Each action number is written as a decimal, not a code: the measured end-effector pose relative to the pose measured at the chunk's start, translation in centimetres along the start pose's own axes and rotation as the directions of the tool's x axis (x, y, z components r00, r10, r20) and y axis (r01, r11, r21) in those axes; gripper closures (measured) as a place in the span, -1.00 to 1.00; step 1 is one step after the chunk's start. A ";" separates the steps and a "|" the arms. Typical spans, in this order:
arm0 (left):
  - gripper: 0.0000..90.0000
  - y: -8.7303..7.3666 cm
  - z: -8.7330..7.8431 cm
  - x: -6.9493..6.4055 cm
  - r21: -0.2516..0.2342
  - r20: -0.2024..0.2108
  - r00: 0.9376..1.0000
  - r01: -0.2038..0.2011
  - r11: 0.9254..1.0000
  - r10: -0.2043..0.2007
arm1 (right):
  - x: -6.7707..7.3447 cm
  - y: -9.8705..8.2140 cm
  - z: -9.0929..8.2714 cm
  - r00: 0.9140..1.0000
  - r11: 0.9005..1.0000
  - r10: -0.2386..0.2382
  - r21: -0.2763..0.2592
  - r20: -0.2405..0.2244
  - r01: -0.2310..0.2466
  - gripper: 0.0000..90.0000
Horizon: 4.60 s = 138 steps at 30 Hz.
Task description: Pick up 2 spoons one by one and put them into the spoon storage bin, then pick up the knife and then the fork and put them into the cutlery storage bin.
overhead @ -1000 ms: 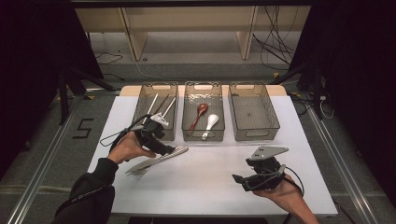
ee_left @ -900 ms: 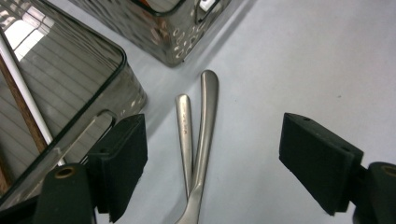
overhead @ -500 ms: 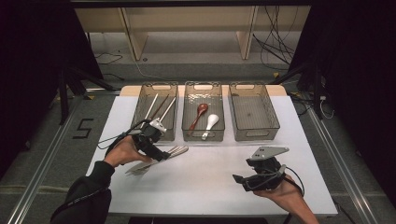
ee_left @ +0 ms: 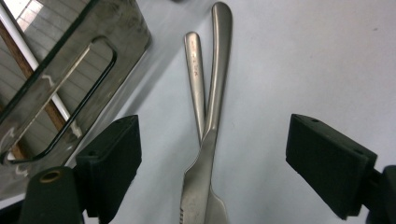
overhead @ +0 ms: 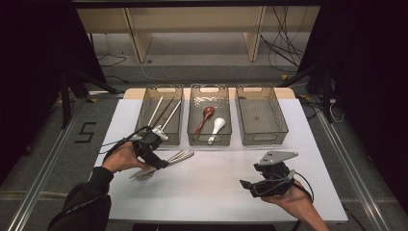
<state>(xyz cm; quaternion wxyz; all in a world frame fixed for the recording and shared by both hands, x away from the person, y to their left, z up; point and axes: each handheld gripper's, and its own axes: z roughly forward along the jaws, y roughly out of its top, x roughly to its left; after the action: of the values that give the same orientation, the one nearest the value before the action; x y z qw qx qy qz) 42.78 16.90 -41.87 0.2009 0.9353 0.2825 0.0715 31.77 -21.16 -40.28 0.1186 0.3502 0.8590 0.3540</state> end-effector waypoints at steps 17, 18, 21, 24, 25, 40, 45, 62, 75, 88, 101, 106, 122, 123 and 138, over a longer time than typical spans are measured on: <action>-0.47 -0.9 1.4 0.7 0.086 -0.027 0.999 -0.019 0.996 0.022 | 0.0 0.0 0.1 1.000 1.000 -0.005 0.003 -0.002 0.005 -0.40; -0.45 -0.9 1.4 0.7 0.095 -0.026 0.999 -0.027 0.995 0.030 | 0.0 0.0 0.1 1.000 1.000 -0.005 0.004 -0.003 0.005 -0.40; -0.38 -1.0 1.6 0.6 0.105 -0.029 0.999 -0.037 0.994 0.040 | 0.0 0.0 0.1 1.000 1.000 -0.005 0.006 -0.001 0.005 -0.40; -0.33 -1.0 1.5 0.6 0.109 -0.034 0.998 -0.052 0.993 0.056 | 0.1 0.0 0.1 1.000 1.000 -0.006 0.007 0.000 0.006 -0.40; -0.30 -1.1 1.5 0.6 0.107 -0.031 0.998 -0.053 0.993 0.056 | 0.1 0.0 0.2 1.000 1.000 -0.007 0.007 0.001 0.007 -0.40; -0.02 -1.2 3.8 0.3 0.145 0.003 0.995 -0.103 0.984 0.104 | 0.2 0.1 0.2 1.000 1.000 -0.012 0.011 0.002 0.012 -0.40; 0.12 -0.9 4.2 0.0 0.145 0.005 0.991 -0.132 0.981 0.132 | 0.3 0.0 0.2 1.000 1.000 -0.014 0.013 0.000 0.014 -0.40; 0.66 -0.5 4.5 0.0 0.161 0.042 0.991 -0.129 0.978 0.124 | 0.3 0.0 0.3 1.000 1.000 -0.016 0.015 -0.001 0.016 -0.40; 0.89 0.0 3.7 -0.7 0.162 0.026 0.992 -0.128 0.979 0.125 | 0.3 0.0 0.2 1.000 1.000 -0.015 0.015 -0.002 0.015 -0.39; 0.94 0.9 2.8 -1.9 0.105 0.079 0.988 -0.140 0.985 0.132 | 0.2 0.1 0.2 1.000 1.000 -0.013 0.012 -0.001 0.013 -0.40; 0.94 3.2 1.9 -6.2 0.028 0.201 0.955 -0.228 0.973 0.218 | 0.7 0.6 0.4 0.999 0.999 -0.039 0.003 -0.014 0.039 -0.40; 0.94 4.1 1.9 -8.3 0.015 0.222 0.933 -0.293 0.956 0.282 | 1.3 1.3 0.7 0.996 0.997 -0.079 -0.004 -0.029 0.079 -0.40; 0.94 5.0 1.8 -11.6 -0.015 0.272 0.892 -0.372 0.928 0.362 | 3.2 2.2 3.2 0.971 0.972 -0.216 0.074 -0.106 0.224 -0.35; 0.94 5.0 1.8 -11.7 -0.017 0.268 0.890 -0.378 0.926 0.369 | 3.3 2.2 3.4 0.968 0.969 -0.223 0.080 -0.112 0.233 -0.34; 0.94 5.3 0.9 -12.6 -0.050 0.268 0.881 -0.392 0.918 0.391 | 3.7 2.6 5.2 0.934 0.928 -0.304 0.164 -0.187 0.334 0.05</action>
<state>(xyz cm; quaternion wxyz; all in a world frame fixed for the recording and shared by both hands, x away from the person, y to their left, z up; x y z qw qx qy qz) 35.20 5.59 -40.72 0.2165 0.9744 0.0577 -0.0196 32.72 -14.60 -42.08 0.0715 0.1860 0.9415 0.2718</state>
